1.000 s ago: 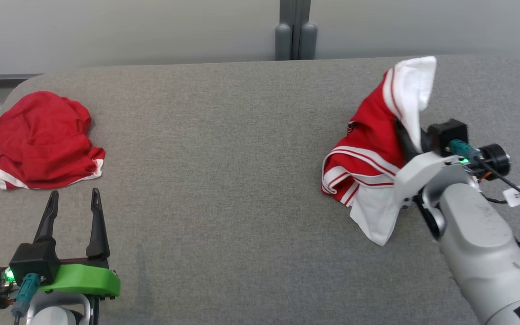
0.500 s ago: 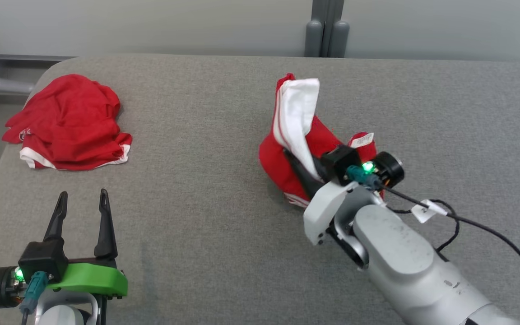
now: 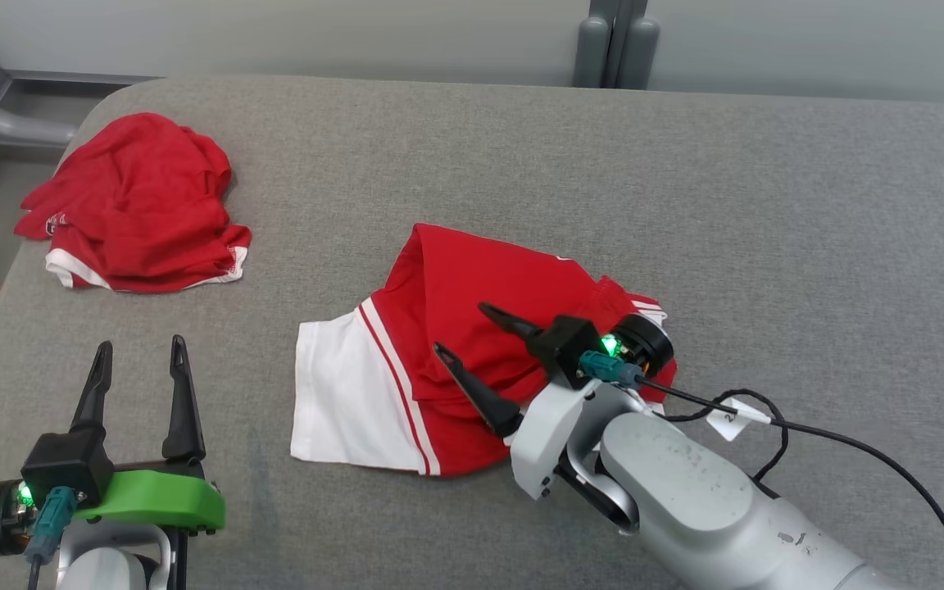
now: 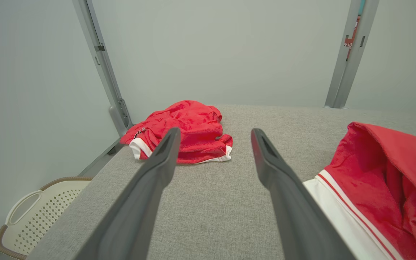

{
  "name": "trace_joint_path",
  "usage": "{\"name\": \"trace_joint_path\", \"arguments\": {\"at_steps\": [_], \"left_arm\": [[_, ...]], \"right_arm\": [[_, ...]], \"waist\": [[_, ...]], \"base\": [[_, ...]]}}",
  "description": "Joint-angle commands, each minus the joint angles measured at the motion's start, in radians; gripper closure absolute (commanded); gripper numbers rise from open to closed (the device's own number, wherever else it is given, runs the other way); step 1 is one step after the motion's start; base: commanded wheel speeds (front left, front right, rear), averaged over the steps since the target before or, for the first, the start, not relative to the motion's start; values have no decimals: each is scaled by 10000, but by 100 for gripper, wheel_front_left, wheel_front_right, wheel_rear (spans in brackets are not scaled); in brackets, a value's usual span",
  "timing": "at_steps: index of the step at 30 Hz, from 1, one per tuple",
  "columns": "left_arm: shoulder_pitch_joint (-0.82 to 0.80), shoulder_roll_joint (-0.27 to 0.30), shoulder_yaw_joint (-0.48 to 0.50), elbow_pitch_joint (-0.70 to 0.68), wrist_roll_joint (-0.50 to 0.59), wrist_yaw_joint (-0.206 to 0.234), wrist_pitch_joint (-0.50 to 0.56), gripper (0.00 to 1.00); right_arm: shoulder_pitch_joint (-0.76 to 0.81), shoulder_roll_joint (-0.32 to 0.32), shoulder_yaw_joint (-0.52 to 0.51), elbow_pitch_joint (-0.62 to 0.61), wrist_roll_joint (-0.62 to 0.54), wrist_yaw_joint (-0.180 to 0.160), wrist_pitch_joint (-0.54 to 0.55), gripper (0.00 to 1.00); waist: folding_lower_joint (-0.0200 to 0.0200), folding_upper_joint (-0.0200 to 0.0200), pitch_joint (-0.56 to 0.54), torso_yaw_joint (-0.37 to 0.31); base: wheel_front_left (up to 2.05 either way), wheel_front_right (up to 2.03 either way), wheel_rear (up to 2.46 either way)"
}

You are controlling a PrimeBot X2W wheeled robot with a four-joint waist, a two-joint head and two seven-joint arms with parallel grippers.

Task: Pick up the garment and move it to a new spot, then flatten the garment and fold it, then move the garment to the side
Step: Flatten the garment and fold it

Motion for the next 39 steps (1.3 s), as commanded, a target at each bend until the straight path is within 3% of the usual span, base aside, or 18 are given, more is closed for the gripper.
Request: {"name": "trace_joint_path", "arguments": {"at_steps": [1,4,10,17,21,31,39], "left_arm": [[101,25,61,6,121,17,-8,0],[242,15,120,-42,155,38,-8,0],[503,107,302,-138,161,35,-6,0],[795,121,417,-271,226,113,-8,0],[916,146,470,-294,255,123,-8,0],[1087,132,518,-261,270,110,-8,0],[1067,149,517,-186,309,99,-8,0]], "right_arm": [[-61,-32,-189,-99,-94,-10,-101,0],[4,-37,-817,-329,-395,-10,-164,0],[844,-179,-3084,-1581,-1628,-10,-153,0],[2796,-643,-5628,-3135,-2643,-10,-156,0],[3946,-677,-6590,-3601,-2887,-10,-157,0],[5871,-272,-7568,-4245,-3030,-10,-158,0],[5512,-203,-6821,-4366,-3273,-10,-19,0]], "waist": [[0,0,-153,-190],[0,0,-285,-344],[0,0,-481,-649],[0,0,-669,-917],[0,0,-715,-1041],[0,0,-774,-1138],[0,0,-850,-1159]], "base": [[0,0,0],[0,0,0],[0,0,0],[0,0,0],[0,0,0],[0,0,0],[0,0,0]]}}
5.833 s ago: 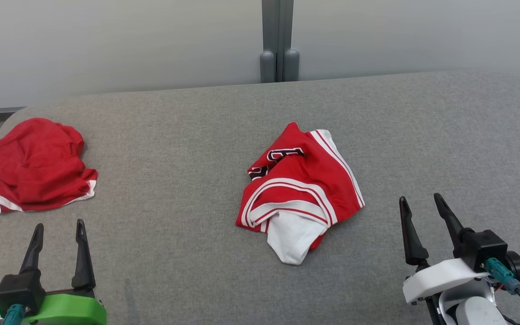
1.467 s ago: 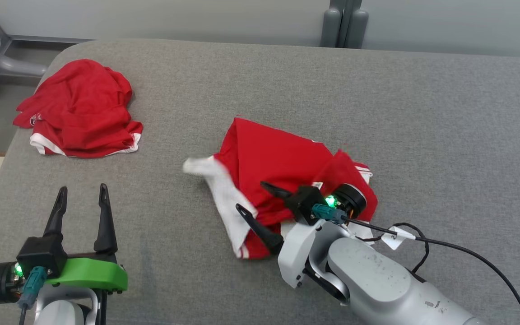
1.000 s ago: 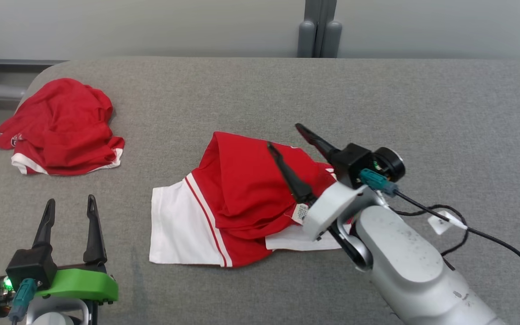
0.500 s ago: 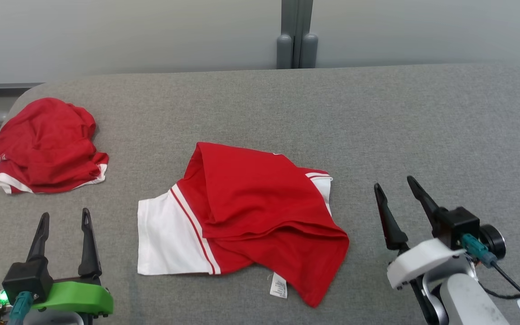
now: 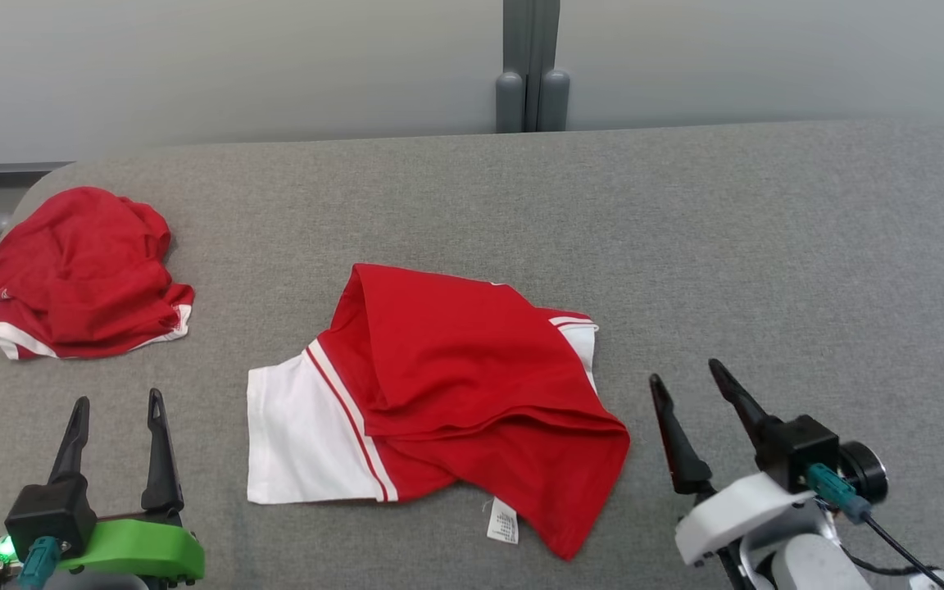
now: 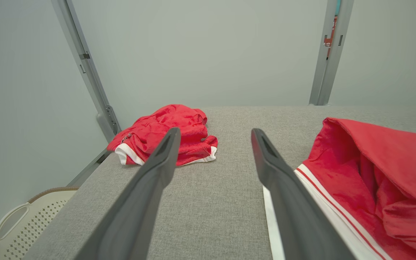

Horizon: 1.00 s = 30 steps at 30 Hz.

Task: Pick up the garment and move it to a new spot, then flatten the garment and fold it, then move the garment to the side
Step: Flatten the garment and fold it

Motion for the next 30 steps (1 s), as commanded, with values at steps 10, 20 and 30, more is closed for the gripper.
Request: {"name": "trace_joint_path", "arguments": {"at_steps": [10,20,30], "left_arm": [[-255,3,-183,-22,16,-12,-6,0],[-551,-98,-313,-74,-79,18,-7,0],[-747,-158,-262,-136,-84,51,-7,0]], "right_arm": [[-2063,-672,3205,1014,-158,-10,777,0],[-3521,-1306,5384,2829,-229,-12,926,0],[-4797,-947,5975,4564,-818,-12,349,0]], "waist": [[0,-1,285,276],[0,-1,782,703],[0,-1,1154,826]], "base": [[0,0,0],[0,0,0],[0,0,0]]}}
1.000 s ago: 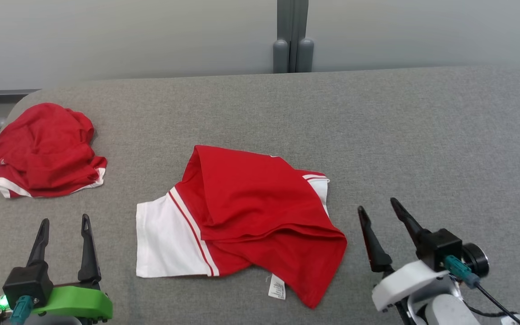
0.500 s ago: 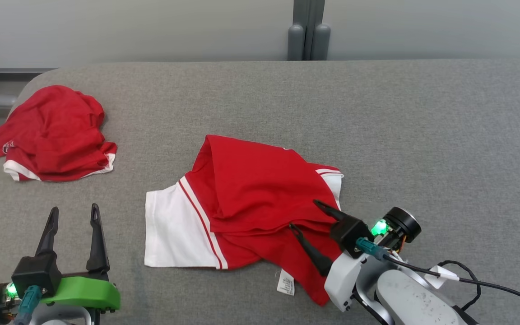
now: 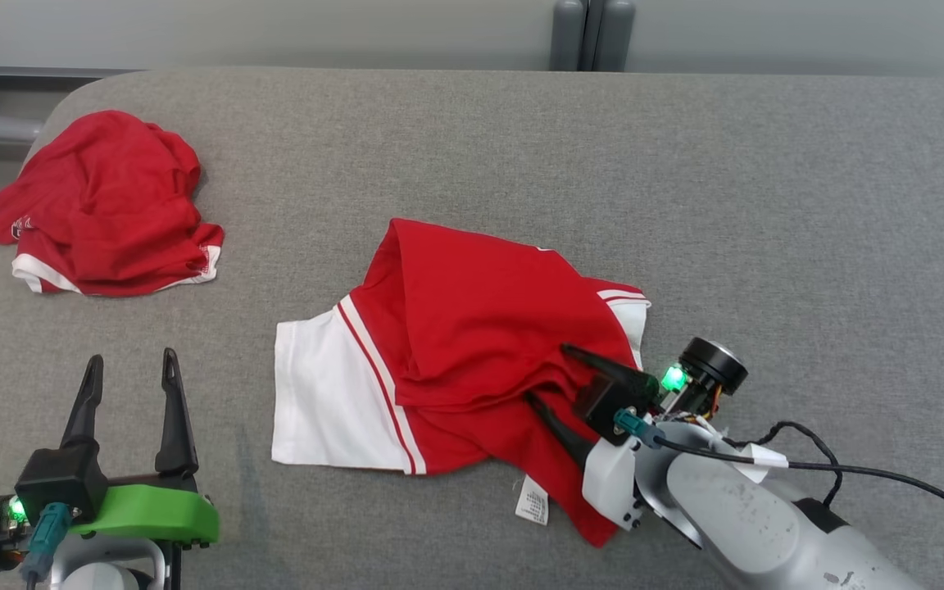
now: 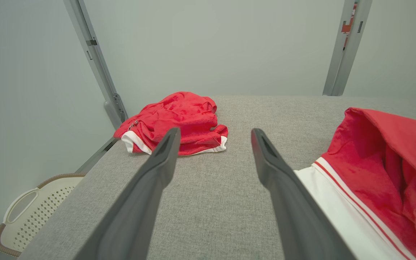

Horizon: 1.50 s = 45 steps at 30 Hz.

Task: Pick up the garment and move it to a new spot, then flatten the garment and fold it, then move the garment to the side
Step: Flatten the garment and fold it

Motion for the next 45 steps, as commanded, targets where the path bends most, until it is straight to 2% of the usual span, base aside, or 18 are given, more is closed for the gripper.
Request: {"name": "trace_joint_path", "arguments": {"at_steps": [1,6,7,8,12,15,22,28,36,41,42,43,45], "left_arm": [[-159,-34,33,-37,-42,60,-7,0],[-350,-46,-9,74,-75,10,-7,0],[-393,-50,-26,88,-73,-2,-7,0],[-426,-53,-41,91,-69,-8,-7,0],[-468,-57,-24,108,-65,-37,-7,0],[-325,-24,87,104,-39,-28,-7,0],[-80,27,144,128,19,-52,-7,0],[36,22,97,128,30,-71,-7,0],[74,5,16,182,30,-101,-6,0],[91,-12,-29,177,29,-112,-7,0],[99,-12,-32,186,26,-105,-7,0],[105,-15,-32,192,20,-108,-7,0],[122,-23,-53,221,6,-112,-7,0]], "right_arm": [[-209,99,-58,189,-157,-14,-117,0],[-718,485,-193,1072,-429,-14,-315,0],[-803,560,-273,1245,-390,-14,-352,63],[-864,624,-323,1355,-343,-14,-389,100],[-978,812,-743,1501,-86,-14,-500,100],[-710,827,-1294,744,230,-14,-512,100],[211,163,-2865,-1212,1060,-14,-505,100],[806,-490,-4084,-1956,1428,-14,-505,100],[1216,-1408,-5963,-1558,1743,-14,-447,100],[1259,-1542,-6899,-829,1798,-14,-238,98],[1255,-1459,-6953,-691,1791,-14,-217,13],[1252,-1401,-6926,-594,1752,-14,-209,0],[1257,-1306,-6805,-487,1717,-14,-273,0]], "waist": [[0,-1,62,14],[0,-1,222,45],[0,-1,250,56],[0,-1,273,62],[0,-1,288,30],[0,-1,192,-133],[0,-1,-95,-642],[0,-1,-231,-1029],[0,-1,-326,-1233],[0,-1,-333,-1243],[0,-1,-334,-1245],[0,-1,-334,-1250],[0,-1,-352,-1261]], "base": [[0,0,0],[0,0,0],[0,0,0],[0,0,0],[0,0,0],[0,0,0],[0,0,0],[0,0,0],[0,0,0],[0,0,0],[0,0,0],[0,0,0],[0,0,0]]}}
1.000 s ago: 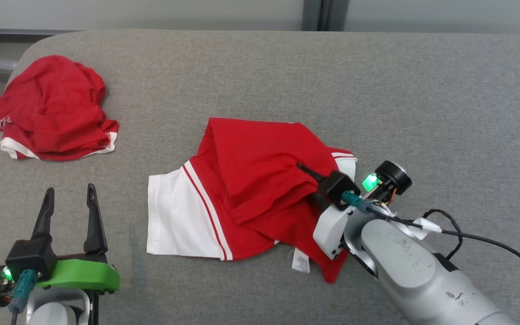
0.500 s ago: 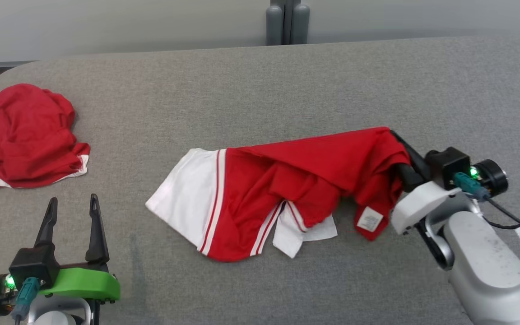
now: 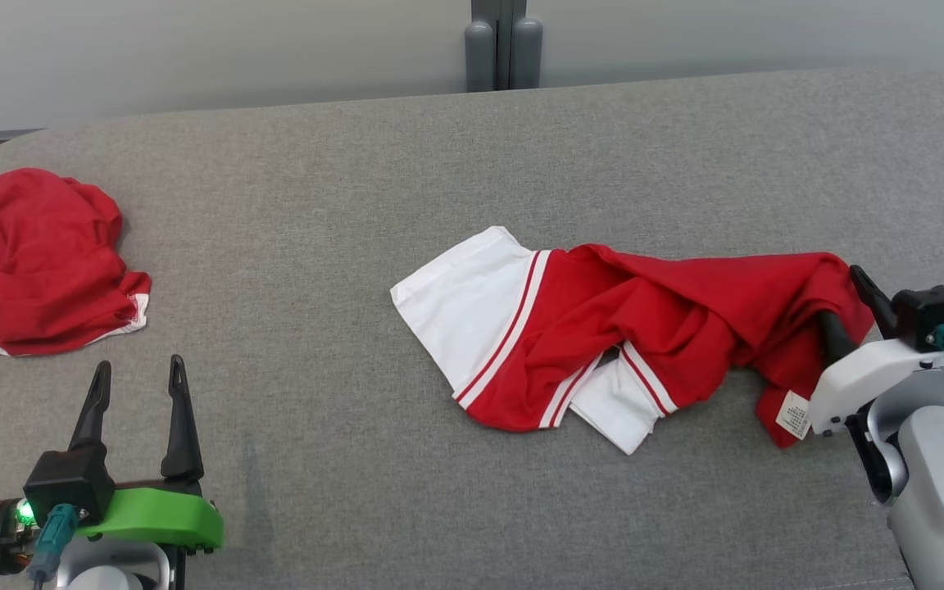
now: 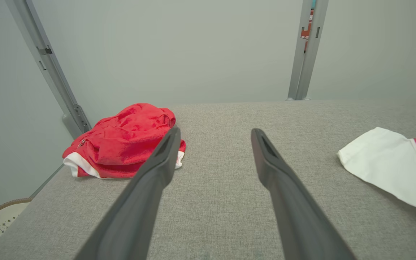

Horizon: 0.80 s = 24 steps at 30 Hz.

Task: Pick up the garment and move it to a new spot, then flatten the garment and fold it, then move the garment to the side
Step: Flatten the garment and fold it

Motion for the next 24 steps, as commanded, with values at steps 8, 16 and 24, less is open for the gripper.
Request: {"name": "trace_joint_path", "arguments": {"at_steps": [8,16,24], "left_arm": [[302,-44,-87,121,-20,-28,-7,0],[459,-54,-25,107,-63,-28,-7,0],[531,-11,56,120,-21,-32,-7,0]], "right_arm": [[927,298,147,-127,-33,-14,-219,0],[2295,615,-259,-2049,53,-14,-276,0],[3075,1438,-356,-5034,-168,-14,-274,0]], "waist": [[0,-1,-261,-130],[0,-1,-498,-275],[0,-1,-490,-246]], "base": [[0,0,0],[0,0,0],[0,0,0]]}}
